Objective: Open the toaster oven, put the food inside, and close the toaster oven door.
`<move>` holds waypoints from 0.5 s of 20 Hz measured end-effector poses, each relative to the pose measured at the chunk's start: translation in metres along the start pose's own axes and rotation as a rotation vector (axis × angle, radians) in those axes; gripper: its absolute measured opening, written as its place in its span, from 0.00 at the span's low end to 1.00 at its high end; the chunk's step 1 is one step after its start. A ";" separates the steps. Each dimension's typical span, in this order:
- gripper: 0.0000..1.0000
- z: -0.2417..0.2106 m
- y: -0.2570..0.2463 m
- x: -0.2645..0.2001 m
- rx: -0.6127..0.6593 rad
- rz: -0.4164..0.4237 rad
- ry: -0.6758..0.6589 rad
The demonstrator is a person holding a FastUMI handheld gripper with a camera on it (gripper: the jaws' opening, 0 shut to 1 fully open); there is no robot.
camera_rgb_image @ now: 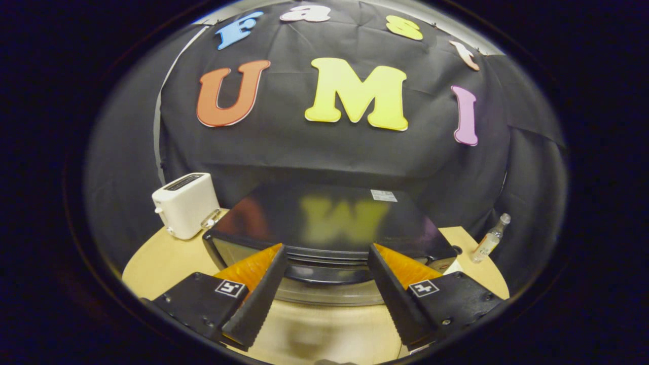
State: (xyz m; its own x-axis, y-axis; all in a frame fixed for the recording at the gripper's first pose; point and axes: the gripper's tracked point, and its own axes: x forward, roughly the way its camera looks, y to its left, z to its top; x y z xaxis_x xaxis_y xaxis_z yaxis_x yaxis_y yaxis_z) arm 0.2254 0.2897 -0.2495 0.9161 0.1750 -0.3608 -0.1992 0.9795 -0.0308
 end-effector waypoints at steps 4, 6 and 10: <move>1.00 -0.004 0.000 -0.006 0.011 0.015 0.029; 1.00 -0.006 0.001 -0.010 0.013 0.009 0.042; 1.00 -0.025 0.002 -0.032 0.058 0.041 0.069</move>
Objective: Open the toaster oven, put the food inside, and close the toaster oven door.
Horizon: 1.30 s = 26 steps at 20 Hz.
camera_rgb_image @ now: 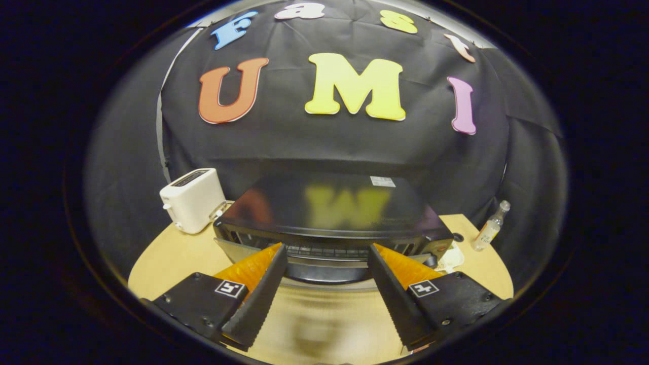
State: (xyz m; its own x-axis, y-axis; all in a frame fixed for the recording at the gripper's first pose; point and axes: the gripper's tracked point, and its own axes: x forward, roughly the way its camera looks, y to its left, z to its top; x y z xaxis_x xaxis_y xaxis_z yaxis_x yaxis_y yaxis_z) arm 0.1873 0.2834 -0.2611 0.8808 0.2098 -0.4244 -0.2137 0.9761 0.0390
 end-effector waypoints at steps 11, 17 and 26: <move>1.00 -0.088 0.001 -0.047 -0.030 0.030 0.157; 1.00 -0.120 0.001 -0.053 -0.026 0.031 0.225; 1.00 -0.203 -0.004 -0.047 0.101 0.067 0.446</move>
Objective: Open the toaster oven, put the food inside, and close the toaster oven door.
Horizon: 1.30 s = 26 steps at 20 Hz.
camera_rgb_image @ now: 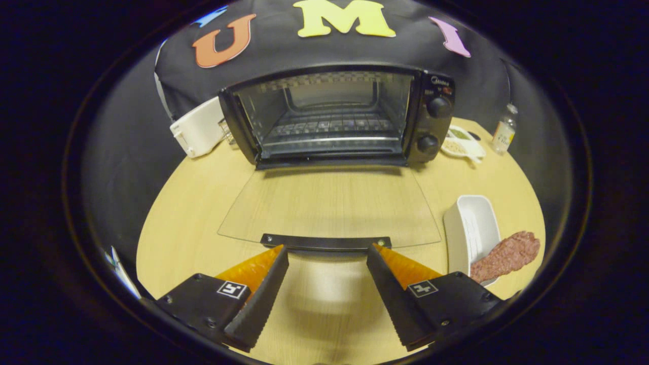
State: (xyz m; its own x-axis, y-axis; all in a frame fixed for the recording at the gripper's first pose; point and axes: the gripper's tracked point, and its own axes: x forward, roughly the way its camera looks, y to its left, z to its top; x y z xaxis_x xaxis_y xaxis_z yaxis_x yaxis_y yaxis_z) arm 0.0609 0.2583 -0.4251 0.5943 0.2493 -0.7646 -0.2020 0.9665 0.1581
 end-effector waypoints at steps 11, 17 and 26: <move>1.00 0.025 -0.060 -0.049 -0.041 0.040 -0.087; 0.98 0.045 -0.175 -0.098 0.017 -0.024 -0.148; 0.89 0.013 -0.248 -0.093 0.220 0.211 0.003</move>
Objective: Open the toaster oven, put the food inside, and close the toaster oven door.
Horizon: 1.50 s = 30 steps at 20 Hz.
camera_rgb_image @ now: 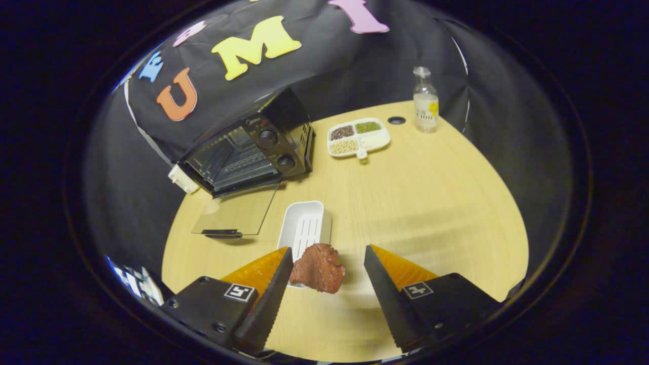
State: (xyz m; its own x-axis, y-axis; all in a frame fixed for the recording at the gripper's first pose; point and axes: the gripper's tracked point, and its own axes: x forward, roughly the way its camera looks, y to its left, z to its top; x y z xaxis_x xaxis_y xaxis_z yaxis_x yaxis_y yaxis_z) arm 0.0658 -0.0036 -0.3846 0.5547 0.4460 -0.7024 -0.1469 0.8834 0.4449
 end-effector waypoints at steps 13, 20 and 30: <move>0.20 -0.017 0.000 0.012 0.163 0.288 0.252; 0.18 0.010 0.029 -0.015 0.164 0.325 0.176; 0.17 0.059 0.149 -0.015 0.299 0.364 -0.049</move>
State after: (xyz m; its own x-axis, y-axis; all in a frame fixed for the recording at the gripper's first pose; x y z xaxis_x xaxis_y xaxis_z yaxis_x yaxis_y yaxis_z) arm 0.0843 0.1131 -0.2747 0.5502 0.7055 -0.4467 -0.1007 0.5872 0.8032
